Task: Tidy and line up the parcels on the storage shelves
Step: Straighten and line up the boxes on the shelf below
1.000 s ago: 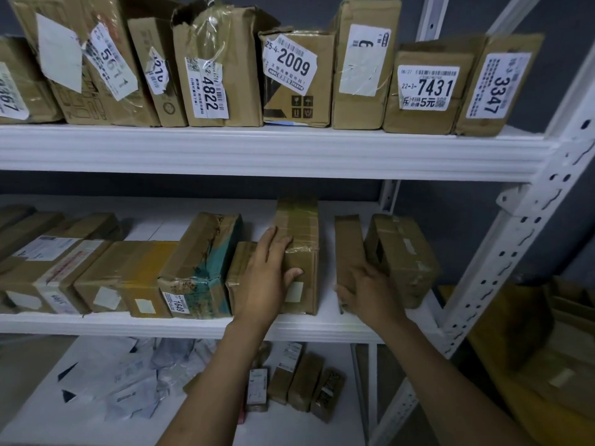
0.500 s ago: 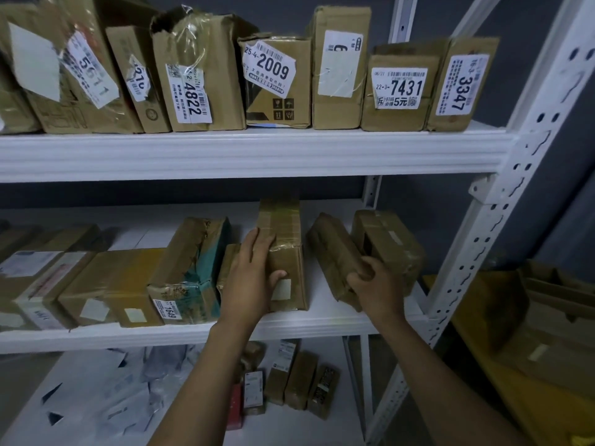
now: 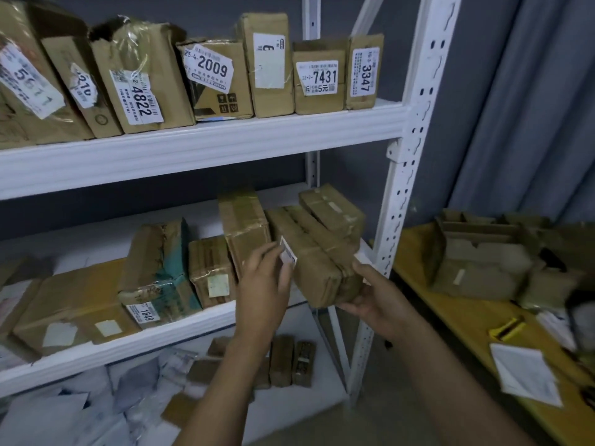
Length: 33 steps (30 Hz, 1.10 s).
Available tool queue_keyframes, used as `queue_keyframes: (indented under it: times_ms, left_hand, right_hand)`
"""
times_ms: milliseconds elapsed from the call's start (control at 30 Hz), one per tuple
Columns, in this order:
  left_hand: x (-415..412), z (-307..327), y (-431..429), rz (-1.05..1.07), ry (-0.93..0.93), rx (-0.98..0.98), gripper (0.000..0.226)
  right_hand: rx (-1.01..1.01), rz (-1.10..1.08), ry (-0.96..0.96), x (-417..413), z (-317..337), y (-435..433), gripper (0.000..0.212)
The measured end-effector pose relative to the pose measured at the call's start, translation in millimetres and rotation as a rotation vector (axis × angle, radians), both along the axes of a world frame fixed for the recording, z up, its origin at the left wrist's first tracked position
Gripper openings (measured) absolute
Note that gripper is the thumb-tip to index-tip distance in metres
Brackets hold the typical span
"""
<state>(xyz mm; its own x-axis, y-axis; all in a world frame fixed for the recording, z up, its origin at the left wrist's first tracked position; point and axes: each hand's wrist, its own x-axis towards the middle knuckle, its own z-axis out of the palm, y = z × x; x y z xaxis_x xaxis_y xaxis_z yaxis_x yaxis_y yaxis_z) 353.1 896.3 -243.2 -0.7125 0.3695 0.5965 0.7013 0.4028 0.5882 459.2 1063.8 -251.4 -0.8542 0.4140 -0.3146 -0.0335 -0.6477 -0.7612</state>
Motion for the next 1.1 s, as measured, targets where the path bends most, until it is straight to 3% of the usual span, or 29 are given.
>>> queue_keyframes:
  times_ms: [133, 200, 267, 400, 567, 700, 767, 933, 1100]
  left_hand:
    - [21.5, -4.0, 12.3, -0.124, -0.558, 0.08, 0.07]
    - [33.0, -2.8, 15.0, -0.165, -0.72, 0.157, 0.069]
    - [48.7, 1.8, 14.8, -0.171, -0.77, 0.193, 0.061]
    - [80.0, 2.7, 21.8, -0.211, -0.814, 0.181, 0.058]
    - [119.9, -10.5, 39.8, -0.327, -0.805, 0.037, 0.082]
    - [147.1, -21.8, 54.5, -0.355, -0.76, 0.022, 0.077]
    - [159.4, -17.5, 59.6, -0.364, -0.721, 0.069, 0.073]
    - [180.6, 2.2, 65.6, -0.379, -0.583, 0.213, 0.077]
    - [194.4, 0.0, 68.6, -0.238, -0.495, 0.292, 0.072]
  right_hand:
    - [0.107, 0.136, 0.105, 34.9, -10.2, -0.6, 0.035]
    - [0.187, 0.211, 0.125, 50.6, -14.3, 5.4, 0.051]
    - [0.28, 0.263, 0.112, 64.6, -14.8, 12.3, 0.059]
    - [0.449, 0.318, 0.049, 86.6, -8.1, 27.4, 0.06]
    - [0.685, 0.328, 0.056, 112.7, 15.7, 48.8, 0.082]
    - [0.831, 0.27, 0.051, 133.9, 23.4, 63.7, 0.065]
    - [0.89, 0.283, 0.044, 144.9, 23.3, 69.1, 0.067]
    - [0.942, 0.323, 0.036, 164.6, 19.1, 77.5, 0.072]
    - [0.902, 0.37, -0.061, 171.2, 34.8, 75.9, 0.055]
